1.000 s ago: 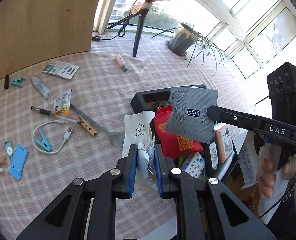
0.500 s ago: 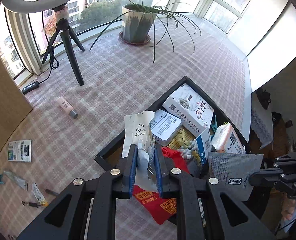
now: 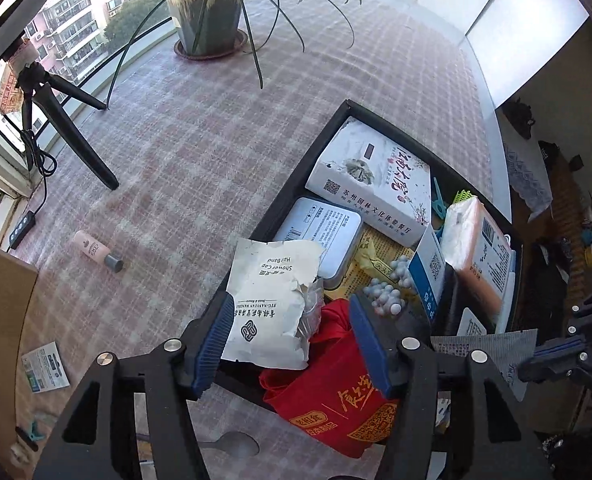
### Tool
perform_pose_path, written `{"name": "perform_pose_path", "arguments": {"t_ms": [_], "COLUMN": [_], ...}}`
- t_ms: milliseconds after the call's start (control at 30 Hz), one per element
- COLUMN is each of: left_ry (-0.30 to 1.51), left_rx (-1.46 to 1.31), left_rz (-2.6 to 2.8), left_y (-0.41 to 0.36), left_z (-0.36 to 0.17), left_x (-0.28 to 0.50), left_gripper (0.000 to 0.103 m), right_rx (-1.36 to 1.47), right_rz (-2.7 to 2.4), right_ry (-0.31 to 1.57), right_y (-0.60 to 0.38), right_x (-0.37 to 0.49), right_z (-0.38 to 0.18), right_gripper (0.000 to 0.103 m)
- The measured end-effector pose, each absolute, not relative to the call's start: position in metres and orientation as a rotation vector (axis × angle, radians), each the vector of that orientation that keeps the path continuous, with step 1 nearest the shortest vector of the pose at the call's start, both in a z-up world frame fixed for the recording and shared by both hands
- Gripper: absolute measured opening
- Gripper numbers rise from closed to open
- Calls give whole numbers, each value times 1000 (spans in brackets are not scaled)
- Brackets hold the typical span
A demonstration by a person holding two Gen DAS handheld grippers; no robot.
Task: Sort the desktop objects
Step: 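Carry the shower-cap packet to the tray and lower it in, then open the left tool and move both tools back over the table items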
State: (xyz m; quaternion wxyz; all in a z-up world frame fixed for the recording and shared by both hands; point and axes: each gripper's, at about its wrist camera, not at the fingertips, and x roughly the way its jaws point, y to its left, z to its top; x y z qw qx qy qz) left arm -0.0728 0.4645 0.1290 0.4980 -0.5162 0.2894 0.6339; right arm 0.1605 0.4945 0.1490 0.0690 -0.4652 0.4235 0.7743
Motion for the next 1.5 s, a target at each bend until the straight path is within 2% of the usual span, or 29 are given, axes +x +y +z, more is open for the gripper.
{"name": "perform_pose_path", "arguments": {"t_ms": [100,167,233,567,733,833,1167,1500], "left_ry": [660,621,591,455,351,297,109,-20], "left_rx": [-1263,-1275,-1285,-1314,-1302,-1310,-1402,-1510], "left_rz": [1569,1588,1607,1740,1832,1897,2078,2109], "left_y": [456,449,441,387,340,305,194,150], "left_z": [134,139,143,165,181,187,174,140], "left_x": [-78,-83,-89,-112,-118,-120,-126,-125], "left_gripper": [57,57,57,57,57,57,57,57], "right_rx": [-1421,-1393,-1356,-1361,-1412,-1441,-1722,-1895], "right_rz": [2296,2294,2314,2415,2474,2478,2342,2230], "right_ry": [1244,1227,1192,1178,1225,1168,987,878], "right_y": [496,498,499,492,498,501,509,506], "right_x": [162,164,166,134,86,49,-60,-64], "right_z": [149,155,164,180,183,179,108,65], "right_gripper": [10,31,36,36,36,36,36,36]}}
